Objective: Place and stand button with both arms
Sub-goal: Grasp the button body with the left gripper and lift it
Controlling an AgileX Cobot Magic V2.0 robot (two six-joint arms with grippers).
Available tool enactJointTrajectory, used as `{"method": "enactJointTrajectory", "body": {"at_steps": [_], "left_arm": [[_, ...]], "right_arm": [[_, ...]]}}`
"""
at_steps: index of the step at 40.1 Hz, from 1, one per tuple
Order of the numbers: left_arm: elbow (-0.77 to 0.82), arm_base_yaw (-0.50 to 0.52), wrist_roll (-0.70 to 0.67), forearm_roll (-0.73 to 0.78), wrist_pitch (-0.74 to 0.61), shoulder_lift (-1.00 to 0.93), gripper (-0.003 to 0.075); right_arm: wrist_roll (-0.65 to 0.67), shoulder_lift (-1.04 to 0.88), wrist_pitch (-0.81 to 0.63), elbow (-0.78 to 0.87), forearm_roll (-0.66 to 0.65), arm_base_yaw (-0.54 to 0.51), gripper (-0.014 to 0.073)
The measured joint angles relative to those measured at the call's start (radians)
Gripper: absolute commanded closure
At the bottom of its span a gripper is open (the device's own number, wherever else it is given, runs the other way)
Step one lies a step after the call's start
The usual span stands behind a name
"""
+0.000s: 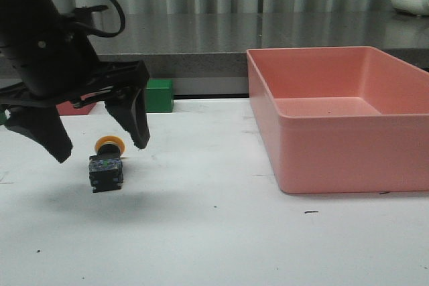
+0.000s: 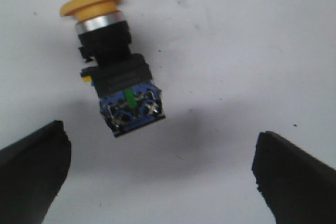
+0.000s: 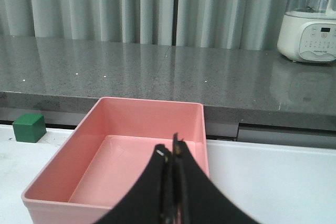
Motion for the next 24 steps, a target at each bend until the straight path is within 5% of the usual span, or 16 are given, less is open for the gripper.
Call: {"method": "enactJointTrajectory", "body": {"at_steps": [24], "left_arm": [[-0.499, 0.067, -0.027, 0.063, 0.433, 0.400, 0.0097]], "right_arm": [[0.000, 0.000, 0.000, 0.000, 0.000, 0.000, 0.0655]]}}
